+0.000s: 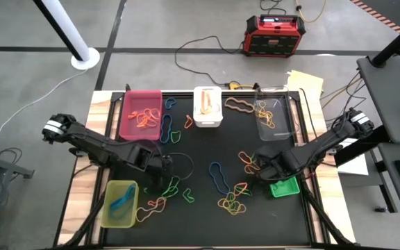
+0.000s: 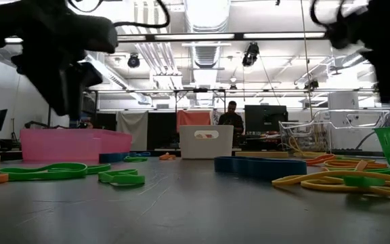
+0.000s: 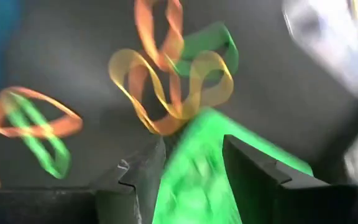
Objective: Sort rubber bands into baskets
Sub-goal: Put the green rubber band into the green bin
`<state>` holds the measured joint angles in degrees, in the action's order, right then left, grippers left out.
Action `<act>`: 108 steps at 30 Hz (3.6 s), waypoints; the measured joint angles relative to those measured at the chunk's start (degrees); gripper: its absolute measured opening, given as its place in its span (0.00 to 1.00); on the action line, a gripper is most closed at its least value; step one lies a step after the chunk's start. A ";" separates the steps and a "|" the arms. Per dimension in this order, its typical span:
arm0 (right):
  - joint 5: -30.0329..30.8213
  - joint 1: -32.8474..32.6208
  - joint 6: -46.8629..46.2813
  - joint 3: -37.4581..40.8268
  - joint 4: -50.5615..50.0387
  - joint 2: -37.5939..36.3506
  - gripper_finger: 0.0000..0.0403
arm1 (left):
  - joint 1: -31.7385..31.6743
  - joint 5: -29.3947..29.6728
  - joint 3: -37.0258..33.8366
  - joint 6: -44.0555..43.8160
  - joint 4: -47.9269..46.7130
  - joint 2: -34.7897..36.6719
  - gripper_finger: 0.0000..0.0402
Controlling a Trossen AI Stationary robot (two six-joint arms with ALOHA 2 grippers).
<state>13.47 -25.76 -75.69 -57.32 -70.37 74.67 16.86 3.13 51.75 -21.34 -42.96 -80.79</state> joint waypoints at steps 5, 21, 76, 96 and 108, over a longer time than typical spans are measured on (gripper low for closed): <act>13.04 -0.13 13.41 -1.57 12.55 0.13 0.42 | 1.29 -1.38 -0.02 -3.40 -0.99 0.00 0.36; 20.39 -0.11 40.82 -0.41 42.38 3.93 0.43 | 9.29 -3.86 -2.95 -7.38 4.85 -0.73 0.36; 21.27 5.28 74.87 0.83 89.13 18.81 0.43 | 0.07 10.82 -2.75 24.33 34.18 11.30 0.00; -3.47 16.39 80.34 -0.57 116.94 27.87 0.33 | -3.13 6.80 -2.73 30.99 42.27 10.21 0.00; -3.51 16.41 80.27 -0.55 110.03 26.51 0.02 | -3.15 12.77 -2.73 29.67 40.71 10.47 0.15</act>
<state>9.96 -9.34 4.58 -57.87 39.66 101.18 13.72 15.90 49.01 8.33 -2.25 -70.32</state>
